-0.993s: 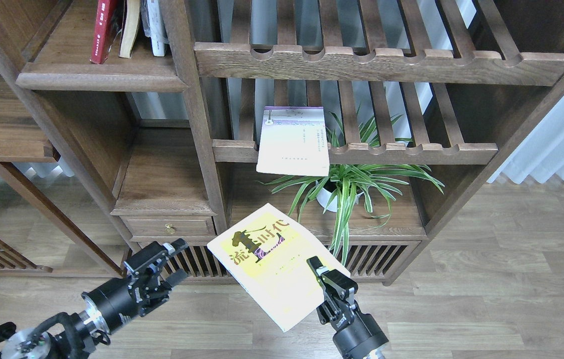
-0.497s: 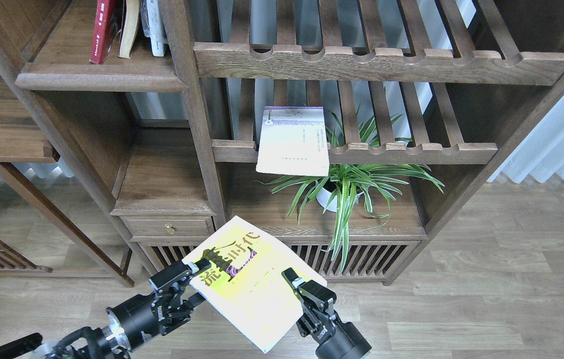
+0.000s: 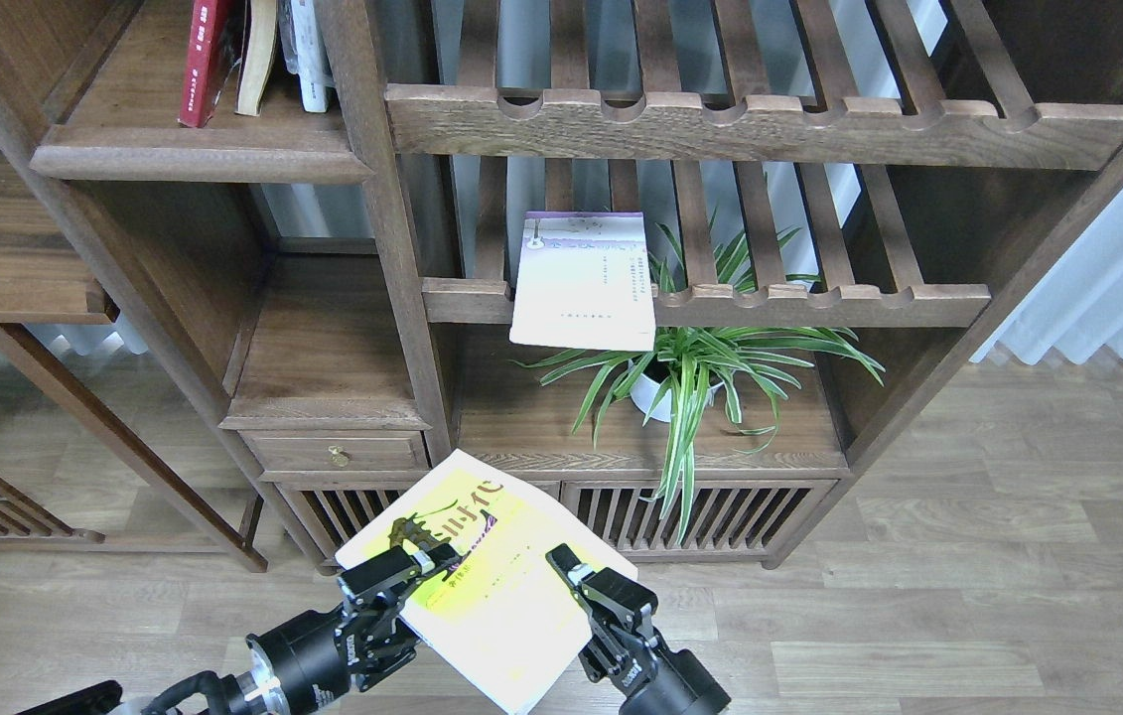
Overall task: Organize books on shelf
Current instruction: 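Lower the yellow book and grasp its other edge with the left gripper, then release with the right gripper and lift the yellow book with the left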
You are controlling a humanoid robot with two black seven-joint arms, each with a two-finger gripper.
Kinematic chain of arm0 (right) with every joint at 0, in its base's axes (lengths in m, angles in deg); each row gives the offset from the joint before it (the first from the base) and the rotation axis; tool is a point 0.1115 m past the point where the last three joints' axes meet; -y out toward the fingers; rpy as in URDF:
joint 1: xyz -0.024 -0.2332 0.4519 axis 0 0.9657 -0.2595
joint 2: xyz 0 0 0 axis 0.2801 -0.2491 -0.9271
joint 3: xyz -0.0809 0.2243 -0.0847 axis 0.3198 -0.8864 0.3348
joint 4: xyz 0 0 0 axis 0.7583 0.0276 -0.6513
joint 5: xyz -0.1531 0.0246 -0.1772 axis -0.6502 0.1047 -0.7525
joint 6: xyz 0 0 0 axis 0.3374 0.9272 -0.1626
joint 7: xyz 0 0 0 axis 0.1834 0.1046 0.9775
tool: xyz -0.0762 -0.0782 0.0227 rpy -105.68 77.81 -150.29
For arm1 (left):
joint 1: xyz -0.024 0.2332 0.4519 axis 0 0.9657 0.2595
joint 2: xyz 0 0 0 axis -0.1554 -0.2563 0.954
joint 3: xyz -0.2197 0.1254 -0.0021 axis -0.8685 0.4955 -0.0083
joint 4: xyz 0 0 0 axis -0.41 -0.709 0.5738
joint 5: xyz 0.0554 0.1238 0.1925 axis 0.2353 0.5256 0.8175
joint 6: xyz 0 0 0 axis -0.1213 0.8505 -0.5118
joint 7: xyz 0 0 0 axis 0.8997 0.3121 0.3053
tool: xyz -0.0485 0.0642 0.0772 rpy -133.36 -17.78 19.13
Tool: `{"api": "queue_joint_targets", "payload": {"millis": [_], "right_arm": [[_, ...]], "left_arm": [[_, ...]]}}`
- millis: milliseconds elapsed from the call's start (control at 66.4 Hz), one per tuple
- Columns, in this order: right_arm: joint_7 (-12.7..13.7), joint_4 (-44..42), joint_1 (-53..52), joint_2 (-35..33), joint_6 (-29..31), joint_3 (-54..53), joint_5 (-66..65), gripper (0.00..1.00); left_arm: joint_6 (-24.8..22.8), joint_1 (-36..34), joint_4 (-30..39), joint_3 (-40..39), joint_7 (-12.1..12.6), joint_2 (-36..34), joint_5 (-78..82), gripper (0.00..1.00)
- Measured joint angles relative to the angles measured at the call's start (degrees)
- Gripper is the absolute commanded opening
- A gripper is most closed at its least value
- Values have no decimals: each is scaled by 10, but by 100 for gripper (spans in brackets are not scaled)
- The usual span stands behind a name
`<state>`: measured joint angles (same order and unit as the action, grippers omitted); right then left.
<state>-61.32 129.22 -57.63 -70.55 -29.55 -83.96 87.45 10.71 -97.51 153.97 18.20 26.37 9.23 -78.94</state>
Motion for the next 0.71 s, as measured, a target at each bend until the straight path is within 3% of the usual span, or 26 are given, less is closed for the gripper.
{"api": "queue_joint_targets", "payload": {"millis": [135, 346, 437, 482, 497, 512, 707], "right_arm": [[0, 0, 0, 0, 0, -1, -2, 28], [3, -1, 0, 0, 0, -1, -16, 34], [2, -1, 0, 1, 0, -2, -18, 56], [2, -1, 0, 1, 0, -4, -18, 76], [1, -1, 0, 1, 0, -5, -19, 91], [1, -1, 0, 1, 0, -5, -20, 98], [-7, -8, -3, 1, 0, -44, -35, 100]], "left_arm": [[0, -7, -5, 3, 0, 14, -10, 5], [0, -13, 2, 5, -1, -16, -11, 4], [-1, -13, 2, 6, -1, -22, -11, 3], [-1, -15, 2, 6, -1, -24, -11, 3], [-1, -16, 2, 6, -1, -25, -11, 3], [-1, -17, 2, 6, -1, -26, -11, 3], [-1, -19, 7, 5, -1, -83, -5, 3]]}}
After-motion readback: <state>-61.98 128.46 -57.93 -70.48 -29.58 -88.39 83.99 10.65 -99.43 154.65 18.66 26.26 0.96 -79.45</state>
